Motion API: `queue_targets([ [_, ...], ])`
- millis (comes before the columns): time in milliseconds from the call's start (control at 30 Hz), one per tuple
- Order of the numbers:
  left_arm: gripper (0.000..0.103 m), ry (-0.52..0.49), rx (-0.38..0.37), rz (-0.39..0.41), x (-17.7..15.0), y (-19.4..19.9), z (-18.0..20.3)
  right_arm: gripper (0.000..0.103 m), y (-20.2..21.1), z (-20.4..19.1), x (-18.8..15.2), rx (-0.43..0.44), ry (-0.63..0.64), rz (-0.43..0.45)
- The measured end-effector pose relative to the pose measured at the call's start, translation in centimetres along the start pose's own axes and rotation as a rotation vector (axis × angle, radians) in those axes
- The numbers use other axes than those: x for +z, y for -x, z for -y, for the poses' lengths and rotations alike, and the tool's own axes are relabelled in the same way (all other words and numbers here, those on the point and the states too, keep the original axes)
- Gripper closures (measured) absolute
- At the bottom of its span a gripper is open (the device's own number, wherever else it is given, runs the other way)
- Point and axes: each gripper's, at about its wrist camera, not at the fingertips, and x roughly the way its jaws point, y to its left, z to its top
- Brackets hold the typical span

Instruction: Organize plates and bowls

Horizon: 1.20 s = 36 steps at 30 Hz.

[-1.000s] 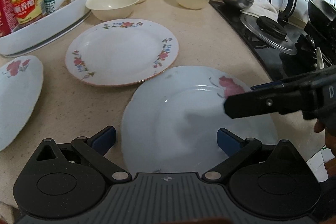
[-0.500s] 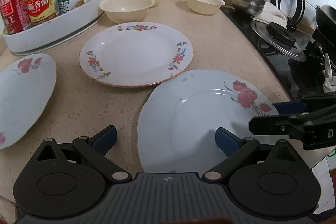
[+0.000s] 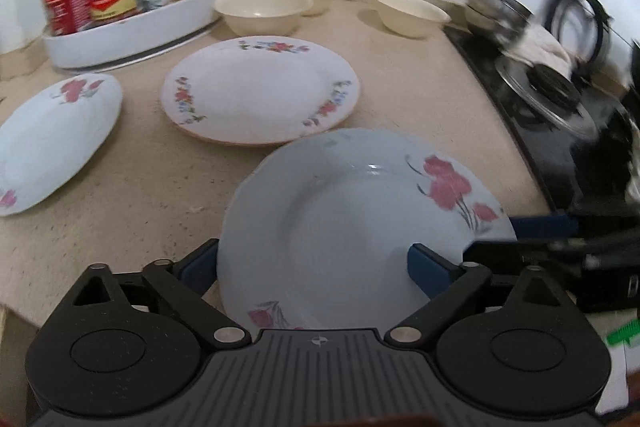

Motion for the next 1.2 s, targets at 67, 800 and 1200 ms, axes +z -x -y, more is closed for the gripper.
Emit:
queue_targets([
  [67, 0.010, 0.027, 0.014, 0.007, 0.0, 0.1, 0.1, 0.049, 0.1, -0.2, -0.1, -0.016, 0.033, 0.004],
  [800, 0.017, 0.037, -0.021, 0.059, 1.7, 0.0, 3.2, 0.059, 2.7, 3.9, 1.3, -0.070, -0.101, 0.099],
  [1200, 0.017, 0.016, -0.009, 0.133, 5.3, 0.4, 0.0, 0.059, 1.1, 1.5, 5.3, -0.075, -0.100, 0.178],
])
